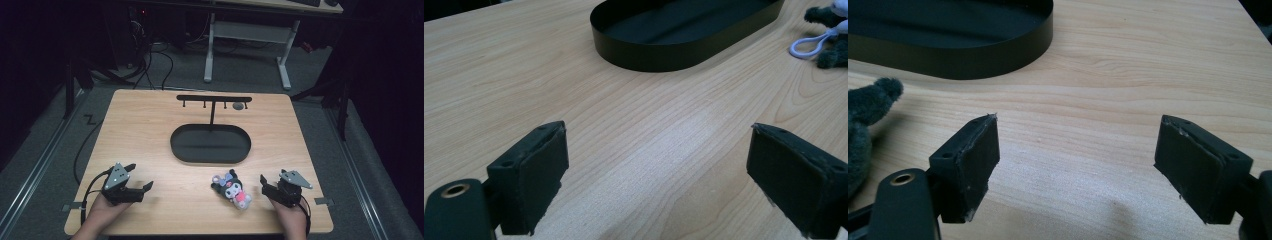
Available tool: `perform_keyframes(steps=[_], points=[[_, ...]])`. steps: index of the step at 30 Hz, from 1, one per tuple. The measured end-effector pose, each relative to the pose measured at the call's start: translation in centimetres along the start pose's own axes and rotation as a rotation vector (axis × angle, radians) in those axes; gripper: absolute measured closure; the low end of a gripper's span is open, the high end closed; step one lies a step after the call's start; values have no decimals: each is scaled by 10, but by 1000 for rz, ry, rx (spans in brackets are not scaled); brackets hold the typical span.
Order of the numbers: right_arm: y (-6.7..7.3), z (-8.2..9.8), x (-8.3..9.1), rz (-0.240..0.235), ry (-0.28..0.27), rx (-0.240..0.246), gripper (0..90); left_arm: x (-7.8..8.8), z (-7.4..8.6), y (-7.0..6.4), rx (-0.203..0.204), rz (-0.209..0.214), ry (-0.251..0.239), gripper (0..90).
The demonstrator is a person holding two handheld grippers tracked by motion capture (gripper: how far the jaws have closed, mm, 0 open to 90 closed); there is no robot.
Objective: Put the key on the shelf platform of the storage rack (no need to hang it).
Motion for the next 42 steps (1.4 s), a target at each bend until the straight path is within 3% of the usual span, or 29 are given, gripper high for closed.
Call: perform_keyframes(steps=[13,21,25,28,31,32,33,34,42], points=[[3,-2,4,-8,-18,12,179,1,0,-1,-4,-7,-2,106],[2,-3,4,-12,2,-2,158,-1,1,-4,-15,4,11,105],[8,0,2,-18,29,9,155,-2,0,-3,-20,-3,2,94],[10,-1,2,10,86,39,147,-2,0,-3,-22,-5,-2,86],[11,-2,2,18,101,43,145,-2,-1,-2,-17,-3,-9,72],[11,-4,2,23,134,39,147,-2,-2,-2,-19,-3,-11,70],[11,-4,2,23,134,39,147,-2,-2,-2,-19,-3,-11,68],[12,-3,3,13,175,45,152,-3,-2,-2,-20,-3,-15,62],[12,-3,8,10,183,35,144,-4,-6,-3,-21,-22,-25,26]])
Point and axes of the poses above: each handheld gripper's, and its own axes: x roughly backward along the jaws, z roughly out of its underside, y roughly to its left, the point moved 3 cm from there along -x, roughly forward along the jaws, and after that the axes turned 8 degrees about -x, right-handed, at the moved point
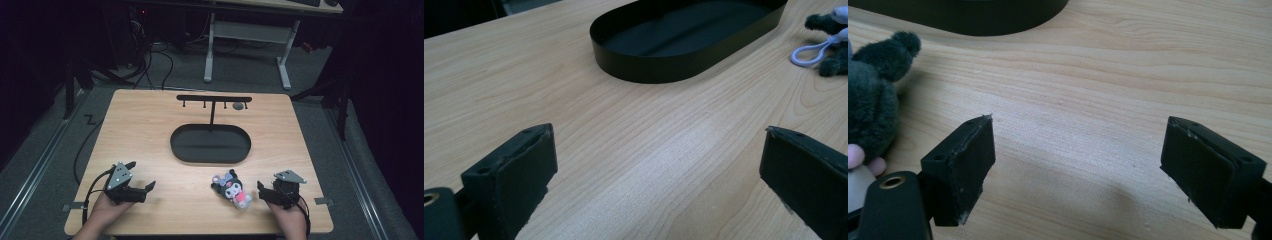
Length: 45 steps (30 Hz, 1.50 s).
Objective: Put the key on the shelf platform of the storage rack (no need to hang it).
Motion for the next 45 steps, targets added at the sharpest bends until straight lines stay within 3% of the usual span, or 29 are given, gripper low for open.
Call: perform_keyframes(steps=[2,7,12,15,17,18,23,26,30,33,38,41,45], points=[[-1,-1,6,-6,-4,26,167,0,0,0,6,5,0,19],[-5,-6,18,-51,12,5,201,4,0,-1,5,1,0,1],[-6,-13,19,-57,33,7,240,5,-1,5,24,-24,-25,1],[-6,-14,17,-60,46,1,242,4,-1,6,26,-17,-26,1],[-4,-14,10,-47,91,-14,247,1,-1,5,16,-8,-25,1],[-3,-14,8,-38,107,-7,250,1,-2,4,-17,-9,-15,1],[5,-15,2,-37,146,0,253,2,-5,1,-41,3,-13,3],[11,-21,-2,-27,187,40,253,-4,-5,-1,-44,22,14,3],[14,-24,-3,-23,206,47,256,-8,-5,-2,-38,29,24,3],[18,-27,-3,-16,215,72,263,-7,-3,-4,-52,32,34,3],[24,-31,-2,-19,248,105,261,-6,-1,-3,-31,40,34,3],[29,-33,0,-17,265,137,259,-3,1,-3,-39,40,42,4],[30,-36,2,-37,281,126,259,-1,1,-2,-31,47,37,8]])
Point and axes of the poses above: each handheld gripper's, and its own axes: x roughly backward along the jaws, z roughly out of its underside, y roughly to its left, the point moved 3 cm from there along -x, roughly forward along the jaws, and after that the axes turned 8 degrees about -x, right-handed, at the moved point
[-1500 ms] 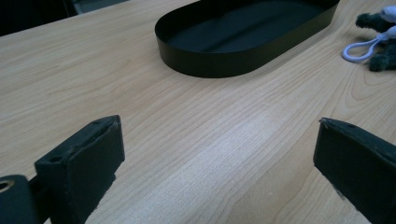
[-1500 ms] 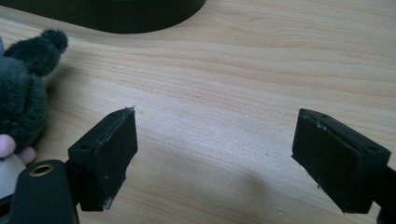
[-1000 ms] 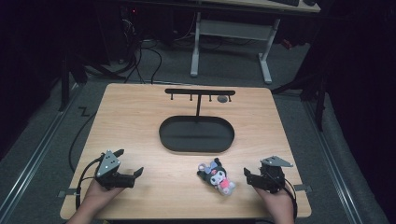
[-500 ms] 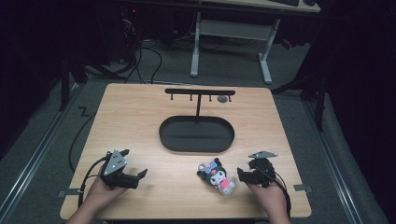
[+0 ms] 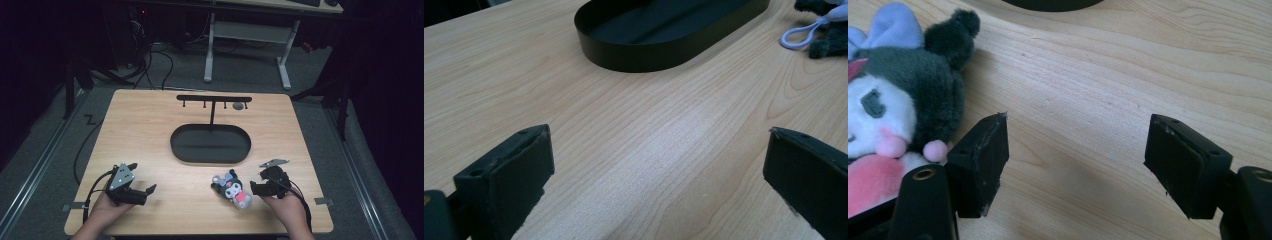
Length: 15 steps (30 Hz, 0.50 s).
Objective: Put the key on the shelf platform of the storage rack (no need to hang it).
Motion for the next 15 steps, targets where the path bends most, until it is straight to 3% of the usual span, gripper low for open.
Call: perform_keyframes(steps=[4,7,9,15], points=[[-3,-6,1,1,18,-4,265,-1,0,2,3,3,-12,14],[-4,-8,-2,11,47,-3,268,-2,-2,0,-19,-5,-14,19],[-2,-7,-3,30,66,32,272,-2,-2,-1,-31,-6,-17,19],[-6,-4,-5,26,122,33,272,-1,-3,-1,-17,-8,-15,20]])
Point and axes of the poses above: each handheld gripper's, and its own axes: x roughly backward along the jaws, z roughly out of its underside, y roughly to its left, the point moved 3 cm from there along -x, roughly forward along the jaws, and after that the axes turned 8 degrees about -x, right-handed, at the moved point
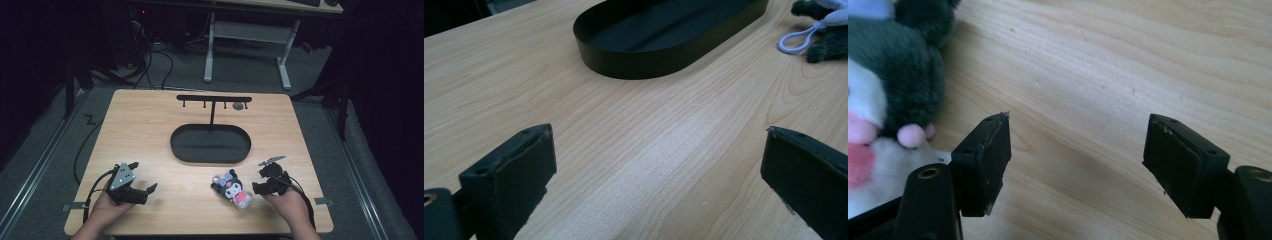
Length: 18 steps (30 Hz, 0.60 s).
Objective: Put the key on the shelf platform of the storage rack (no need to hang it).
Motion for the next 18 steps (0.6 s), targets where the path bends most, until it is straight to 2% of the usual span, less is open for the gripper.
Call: perform_keyframes(steps=[4,9,10,12,18], points=[[-7,-1,1,31,36,19,272,0,1,0,1,8,0,26],[-8,-5,5,33,58,45,270,-5,1,2,16,10,4,31],[-8,-6,6,34,76,64,270,-7,1,3,22,13,9,31],[-7,-6,6,38,95,74,269,-9,0,3,18,14,24,32],[-2,-7,7,28,119,94,266,-8,0,1,10,19,21,32]])
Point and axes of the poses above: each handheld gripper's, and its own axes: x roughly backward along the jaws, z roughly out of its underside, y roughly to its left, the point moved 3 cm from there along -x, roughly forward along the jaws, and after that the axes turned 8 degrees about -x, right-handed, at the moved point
